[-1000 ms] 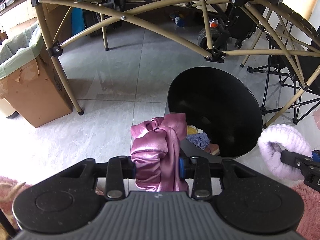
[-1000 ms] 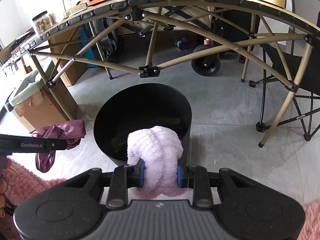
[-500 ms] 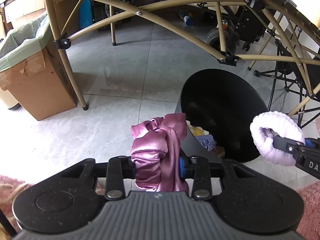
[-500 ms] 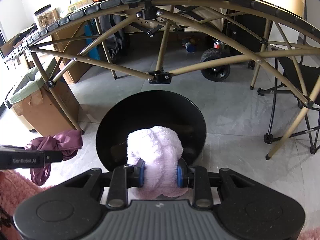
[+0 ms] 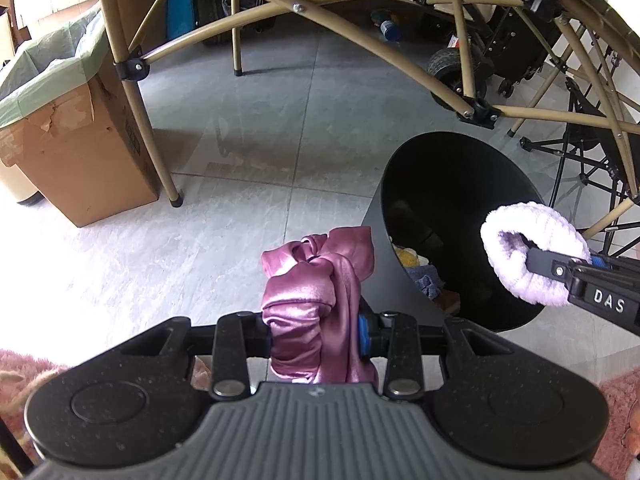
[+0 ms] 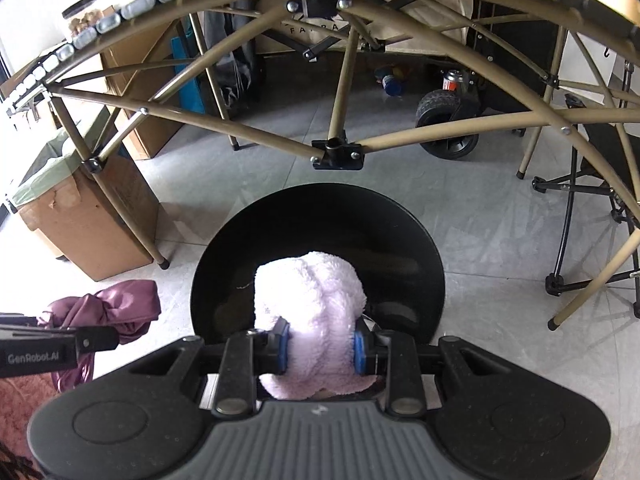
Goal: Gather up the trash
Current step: 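Move the right tool over the bin and open it to drop the lavender cloth, then lower the left tool into the bin and open it to drop the pink scrunchie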
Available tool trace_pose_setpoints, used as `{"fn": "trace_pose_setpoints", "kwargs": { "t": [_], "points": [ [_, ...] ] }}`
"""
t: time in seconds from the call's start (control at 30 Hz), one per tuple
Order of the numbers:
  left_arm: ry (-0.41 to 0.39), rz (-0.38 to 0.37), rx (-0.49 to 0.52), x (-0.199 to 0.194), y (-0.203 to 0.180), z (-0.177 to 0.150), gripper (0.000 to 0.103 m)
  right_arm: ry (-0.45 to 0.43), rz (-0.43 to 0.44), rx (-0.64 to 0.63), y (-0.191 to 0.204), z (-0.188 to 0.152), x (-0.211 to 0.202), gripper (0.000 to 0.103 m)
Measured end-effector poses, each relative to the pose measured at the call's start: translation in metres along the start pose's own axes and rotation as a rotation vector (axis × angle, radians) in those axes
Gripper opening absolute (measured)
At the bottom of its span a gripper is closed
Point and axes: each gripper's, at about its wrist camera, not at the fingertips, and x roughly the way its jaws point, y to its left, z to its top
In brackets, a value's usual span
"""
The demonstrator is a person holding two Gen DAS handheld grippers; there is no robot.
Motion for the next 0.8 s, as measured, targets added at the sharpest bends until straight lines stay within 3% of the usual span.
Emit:
{"fn": "trace_pose_setpoints", "kwargs": {
  "t": [0.37,0.5,0.57,0.63,0.7,0.8],
  "points": [
    [0.030,-0.003,0.004,0.009,0.000,0.002,0.036,0.018,-0.009,-0.035,0.009,0.009,0.024,0.031],
    [0.036,-0.001,0.001,0.011,0.001,0.002,0.036,0.024,-0.015,-0.027,0.009,0.010,0.025,0.047],
    [0.038,0.000,0.000,0.012,0.001,0.002,0.036,0.021,-0.029,-0.030,0.010,0.010,0.026,0.062],
    [0.040,0.001,0.000,0.012,0.001,0.002,0.036,0.015,-0.046,-0.029,0.010,0.010,0.025,0.085],
    [0.040,0.002,0.002,0.013,0.000,0.002,0.036,0.027,-0.049,-0.025,0.008,0.010,0.027,0.098],
    [0.040,0.002,0.002,0.013,0.000,0.002,0.036,0.034,-0.047,-0.028,0.007,0.009,0.028,0.102]
  ]
}}
